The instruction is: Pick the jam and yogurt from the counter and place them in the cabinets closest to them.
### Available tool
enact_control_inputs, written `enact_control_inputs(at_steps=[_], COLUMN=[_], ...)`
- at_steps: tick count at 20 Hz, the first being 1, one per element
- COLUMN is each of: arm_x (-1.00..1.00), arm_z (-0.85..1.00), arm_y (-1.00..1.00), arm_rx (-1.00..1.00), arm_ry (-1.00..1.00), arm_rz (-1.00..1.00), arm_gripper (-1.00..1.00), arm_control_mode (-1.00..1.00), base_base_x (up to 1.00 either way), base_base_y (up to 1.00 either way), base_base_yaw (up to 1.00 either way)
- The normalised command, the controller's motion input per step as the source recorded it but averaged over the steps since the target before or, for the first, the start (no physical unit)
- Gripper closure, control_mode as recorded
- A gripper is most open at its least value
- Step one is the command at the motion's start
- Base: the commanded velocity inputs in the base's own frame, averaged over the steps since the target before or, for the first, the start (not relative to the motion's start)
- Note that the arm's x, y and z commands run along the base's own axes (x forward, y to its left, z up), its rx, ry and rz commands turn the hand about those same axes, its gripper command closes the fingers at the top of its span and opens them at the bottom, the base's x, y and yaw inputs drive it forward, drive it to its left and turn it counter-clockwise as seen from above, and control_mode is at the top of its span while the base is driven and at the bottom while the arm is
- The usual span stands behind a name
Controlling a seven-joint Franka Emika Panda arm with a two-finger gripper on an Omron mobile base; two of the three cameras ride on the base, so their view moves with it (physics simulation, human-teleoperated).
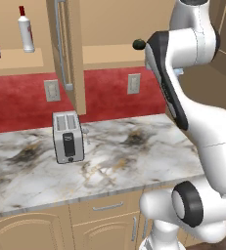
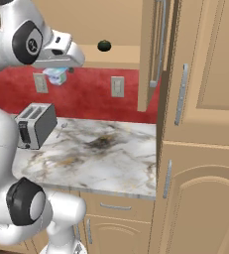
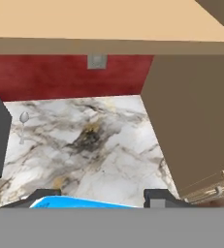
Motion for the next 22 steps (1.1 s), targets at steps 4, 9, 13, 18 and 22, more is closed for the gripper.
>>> enact_control_inputs(at_steps=[4, 9, 13, 18, 22], arm_x=[0.21, 0.21, 0.24, 0.28, 0.33], arm_z=[0.15, 0.24, 0.23, 0.14, 0.00], arm_y=[0.18, 0.15, 0.14, 0.19, 0.15], arm_rx=[0.00, 0.00, 0.00, 0.00, 0.00], arm_ry=[-0.06, -0.02, -0.03, -0.05, -0.01], arm_rz=[0.00, 0.00, 0.00, 0.00, 0.00], arm_gripper=[1.00, 1.00, 1.00, 1.00, 1.00], arm_control_mode=[-1.00, -1.00, -1.00, -1.00, -1.00], base_base_x=[0.00, 0.00, 0.00, 0.00, 0.00], base_base_y=[0.00, 0.00, 0.00, 0.00, 0.00], base_base_yaw=[0.00, 0.00, 0.00, 0.00, 0.00])
